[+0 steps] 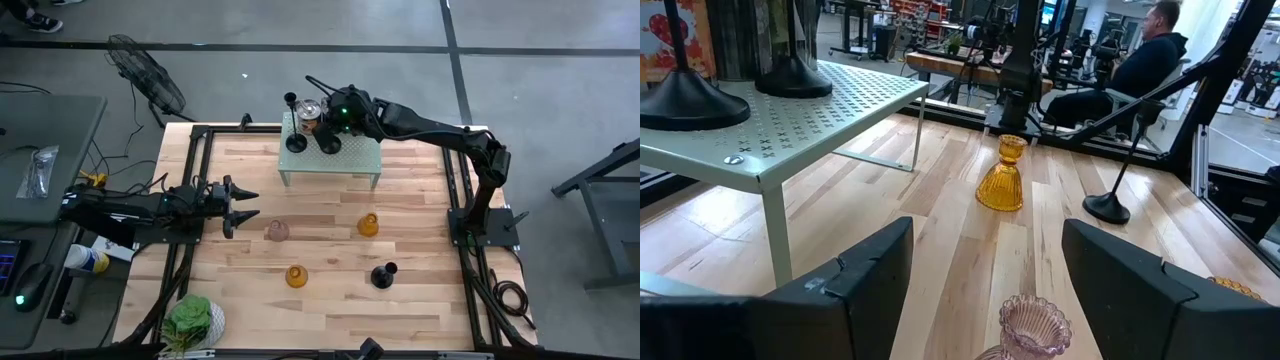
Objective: Pick & Place candle stick holders
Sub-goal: Put the top black candle holder on the shelf
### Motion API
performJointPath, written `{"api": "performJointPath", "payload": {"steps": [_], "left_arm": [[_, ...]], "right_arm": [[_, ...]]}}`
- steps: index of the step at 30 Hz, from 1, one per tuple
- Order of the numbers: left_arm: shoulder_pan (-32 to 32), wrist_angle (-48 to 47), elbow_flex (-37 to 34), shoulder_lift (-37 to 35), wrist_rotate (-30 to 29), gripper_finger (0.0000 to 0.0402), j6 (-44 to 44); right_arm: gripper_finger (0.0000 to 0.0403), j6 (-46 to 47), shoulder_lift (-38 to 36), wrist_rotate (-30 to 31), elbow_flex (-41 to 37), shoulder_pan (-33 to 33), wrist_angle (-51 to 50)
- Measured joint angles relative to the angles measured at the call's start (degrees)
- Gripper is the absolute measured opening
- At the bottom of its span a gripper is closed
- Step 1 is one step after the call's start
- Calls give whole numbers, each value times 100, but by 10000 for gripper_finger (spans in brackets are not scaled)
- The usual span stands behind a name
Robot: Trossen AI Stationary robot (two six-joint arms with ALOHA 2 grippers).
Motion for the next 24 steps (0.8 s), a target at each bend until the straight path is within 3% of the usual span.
{"api": "performJointPath", "payload": {"steps": [9, 20, 24], "left_arm": [[2, 1, 0, -2, 0, 253, -1], [0, 0, 0, -2, 0, 253, -2], [1, 2, 0, -2, -1, 253, -1]], "right_arm": [[63, 0, 0, -9, 0, 0, -2], [207, 0, 0, -11, 0, 0, -4], [240, 28, 0, -26, 0, 16, -52]]}}
